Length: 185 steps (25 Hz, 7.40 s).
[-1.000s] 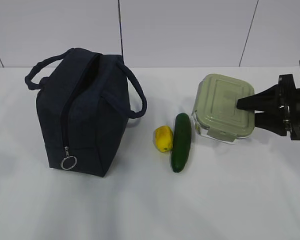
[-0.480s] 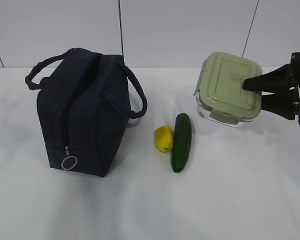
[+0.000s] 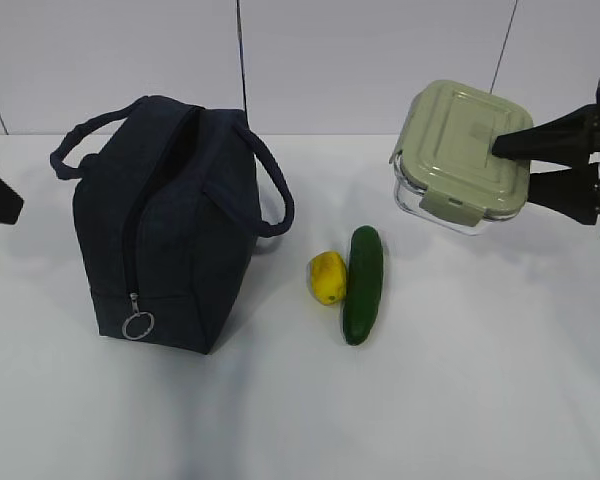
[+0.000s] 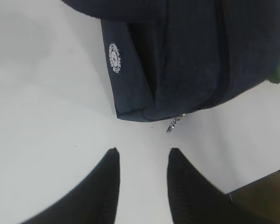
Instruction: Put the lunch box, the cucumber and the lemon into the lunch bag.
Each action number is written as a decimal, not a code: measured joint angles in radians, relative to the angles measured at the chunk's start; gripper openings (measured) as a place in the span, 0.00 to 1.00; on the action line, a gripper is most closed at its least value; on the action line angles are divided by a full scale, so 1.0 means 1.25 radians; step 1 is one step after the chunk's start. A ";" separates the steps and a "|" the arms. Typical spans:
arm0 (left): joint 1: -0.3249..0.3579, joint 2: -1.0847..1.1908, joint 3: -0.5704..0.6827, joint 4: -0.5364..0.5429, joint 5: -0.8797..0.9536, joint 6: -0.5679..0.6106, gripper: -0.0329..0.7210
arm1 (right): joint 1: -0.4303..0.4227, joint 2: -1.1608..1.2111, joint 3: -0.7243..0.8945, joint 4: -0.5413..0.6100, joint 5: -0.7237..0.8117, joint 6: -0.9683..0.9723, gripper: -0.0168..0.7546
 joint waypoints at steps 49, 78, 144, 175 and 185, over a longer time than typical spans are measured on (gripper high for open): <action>-0.001 0.489 -0.578 -0.289 0.281 0.099 0.03 | 0.334 0.114 -0.213 0.163 -0.057 0.006 0.49; -0.141 0.489 -0.634 -0.279 0.282 0.099 0.03 | 0.440 0.389 -0.436 0.176 -0.164 0.034 0.49; -0.085 0.621 -0.635 -0.259 0.256 0.019 0.03 | 0.479 0.573 -0.582 0.037 -0.145 -0.033 0.57; -0.077 0.621 -0.635 -0.234 0.285 0.019 0.03 | 0.477 0.309 -0.670 -1.058 0.025 0.870 0.57; -0.077 0.621 -0.635 -0.228 0.287 0.019 0.03 | 0.480 0.312 -0.670 -1.156 -0.021 1.081 0.57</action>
